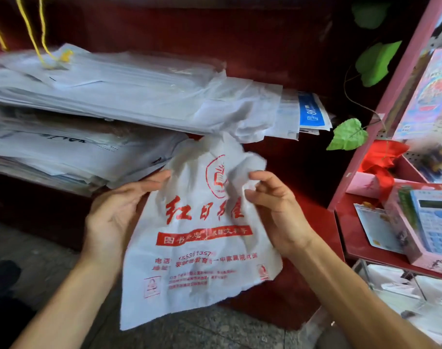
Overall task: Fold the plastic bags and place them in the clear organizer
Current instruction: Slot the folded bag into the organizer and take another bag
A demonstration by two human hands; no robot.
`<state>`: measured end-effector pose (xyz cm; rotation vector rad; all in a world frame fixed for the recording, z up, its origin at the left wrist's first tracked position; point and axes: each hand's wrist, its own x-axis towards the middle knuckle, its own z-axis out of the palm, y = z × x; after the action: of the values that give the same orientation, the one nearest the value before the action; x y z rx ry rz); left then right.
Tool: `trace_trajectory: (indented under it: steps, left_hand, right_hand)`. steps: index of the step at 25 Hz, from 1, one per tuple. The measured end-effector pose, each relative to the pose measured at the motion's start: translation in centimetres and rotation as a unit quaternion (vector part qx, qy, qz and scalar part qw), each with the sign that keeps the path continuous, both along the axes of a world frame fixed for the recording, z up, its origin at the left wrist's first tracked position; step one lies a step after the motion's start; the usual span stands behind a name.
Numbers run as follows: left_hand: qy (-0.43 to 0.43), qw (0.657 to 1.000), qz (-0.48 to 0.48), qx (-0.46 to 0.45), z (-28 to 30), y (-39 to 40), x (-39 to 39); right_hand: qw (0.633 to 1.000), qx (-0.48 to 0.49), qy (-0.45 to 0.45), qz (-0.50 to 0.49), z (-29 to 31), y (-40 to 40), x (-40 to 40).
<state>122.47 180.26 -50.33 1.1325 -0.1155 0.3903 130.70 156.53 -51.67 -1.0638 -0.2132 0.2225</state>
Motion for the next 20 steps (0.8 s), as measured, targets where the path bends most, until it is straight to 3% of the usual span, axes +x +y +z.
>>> trace_trajectory:
  steps: [1, 3, 6, 9, 11, 13, 14, 16, 17, 20]
  left_hand:
    - [0.037, 0.998, 0.059, 0.002, -0.7, -0.4, 0.7]
    - [0.116, 0.975, 0.137, 0.135, -3.0, -1.1, 2.4]
    - [0.192, 0.921, 0.111, 0.319, -7.1, -2.0, 5.0]
    - [0.222, 0.878, 0.116, 0.409, -8.7, -3.0, 6.9]
    - [0.218, 0.867, 0.125, 0.43, -8.8, -4.0, 7.7]
    - [0.217, 0.839, 0.118, 0.485, -9.2, -5.0, 8.1]
    - [0.205, 0.801, 0.127, 0.548, -9.5, -5.4, 8.3]
    - [0.159, 0.722, 0.146, 0.657, -9.6, -6.6, 8.3]
    - [0.141, 0.706, 0.143, 0.68, -9.3, -7.4, 8.1]
    - [0.075, 0.711, 0.108, 0.691, -8.2, -9.6, 7.3]
  right_hand:
    - [1.0, -0.022, -0.01, -0.017, -0.1, -0.5, 0.3]
    - [0.991, -0.116, 0.034, -0.058, -1.0, -1.8, 1.3]
    - [0.944, -0.293, 0.126, -0.083, -3.0, -4.7, 2.2]
    - [0.921, -0.354, 0.132, -0.098, -4.4, -6.3, 3.1]
    - [0.886, -0.436, 0.055, -0.146, -5.3, -6.2, 3.8]
    - [0.799, -0.568, -0.071, -0.186, -5.8, -6.0, 4.1]
    - [0.759, -0.608, -0.13, -0.193, -6.0, -6.0, 4.0]
    - [0.722, -0.653, -0.189, -0.127, -6.0, -6.1, 3.8]
    - [0.702, -0.679, -0.202, -0.069, -6.0, -6.2, 3.7]
    - [0.641, -0.738, -0.211, 0.024, -6.4, -6.6, 4.3]
